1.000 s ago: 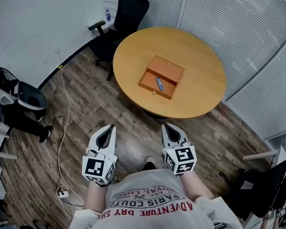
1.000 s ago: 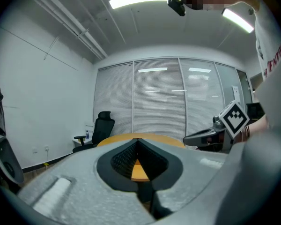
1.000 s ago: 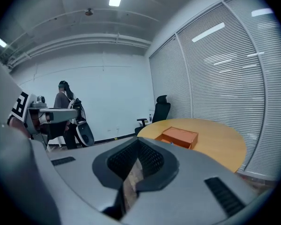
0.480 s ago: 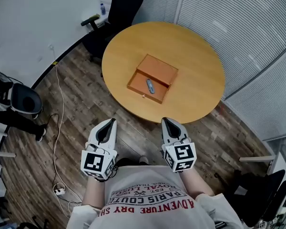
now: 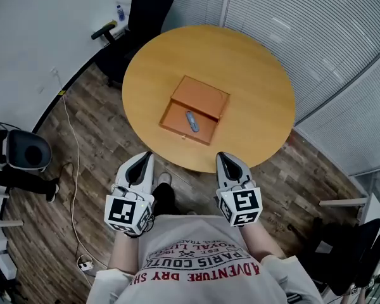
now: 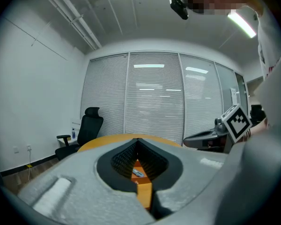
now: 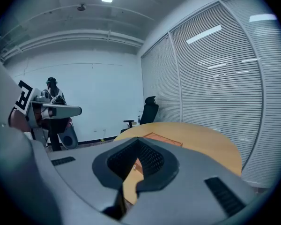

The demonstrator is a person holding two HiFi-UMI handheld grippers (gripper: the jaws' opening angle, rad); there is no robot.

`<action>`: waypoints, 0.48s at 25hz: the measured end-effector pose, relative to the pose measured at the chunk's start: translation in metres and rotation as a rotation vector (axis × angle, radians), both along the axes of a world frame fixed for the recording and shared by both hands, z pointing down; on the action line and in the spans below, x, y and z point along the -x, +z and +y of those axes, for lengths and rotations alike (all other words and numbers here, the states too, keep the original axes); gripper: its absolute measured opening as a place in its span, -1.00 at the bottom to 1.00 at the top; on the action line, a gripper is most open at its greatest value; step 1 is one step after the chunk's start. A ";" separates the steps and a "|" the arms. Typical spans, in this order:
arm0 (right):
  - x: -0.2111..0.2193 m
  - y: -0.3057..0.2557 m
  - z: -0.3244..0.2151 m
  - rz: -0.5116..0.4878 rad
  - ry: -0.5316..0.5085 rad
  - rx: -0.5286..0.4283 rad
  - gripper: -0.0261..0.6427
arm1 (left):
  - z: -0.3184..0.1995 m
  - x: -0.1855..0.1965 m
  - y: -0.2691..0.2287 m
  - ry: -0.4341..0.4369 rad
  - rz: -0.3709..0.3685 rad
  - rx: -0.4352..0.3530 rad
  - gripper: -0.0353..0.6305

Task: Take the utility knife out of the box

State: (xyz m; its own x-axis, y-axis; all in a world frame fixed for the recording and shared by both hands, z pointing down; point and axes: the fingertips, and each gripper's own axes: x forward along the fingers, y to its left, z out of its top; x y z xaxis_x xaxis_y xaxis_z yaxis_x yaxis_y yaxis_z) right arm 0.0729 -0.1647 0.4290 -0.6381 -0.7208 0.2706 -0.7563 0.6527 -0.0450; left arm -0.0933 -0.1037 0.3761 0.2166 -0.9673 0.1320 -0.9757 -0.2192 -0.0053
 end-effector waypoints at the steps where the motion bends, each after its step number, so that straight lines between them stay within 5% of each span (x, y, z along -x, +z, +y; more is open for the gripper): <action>1: 0.002 0.000 -0.007 0.001 0.013 -0.001 -0.90 | -0.009 0.003 -0.002 0.016 -0.001 -0.005 -0.91; 12: 0.032 0.002 -0.083 -0.010 0.203 0.041 -0.90 | -0.113 0.042 -0.010 0.201 -0.022 0.012 -0.91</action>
State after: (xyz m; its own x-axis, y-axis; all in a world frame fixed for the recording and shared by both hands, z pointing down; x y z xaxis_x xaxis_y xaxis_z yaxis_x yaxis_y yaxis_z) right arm 0.0409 -0.2477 0.4311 -0.4833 -0.8235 0.2970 -0.8717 0.4840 -0.0765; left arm -0.1350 -0.2166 0.3660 0.4017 -0.9034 0.1500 -0.9121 -0.4093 -0.0226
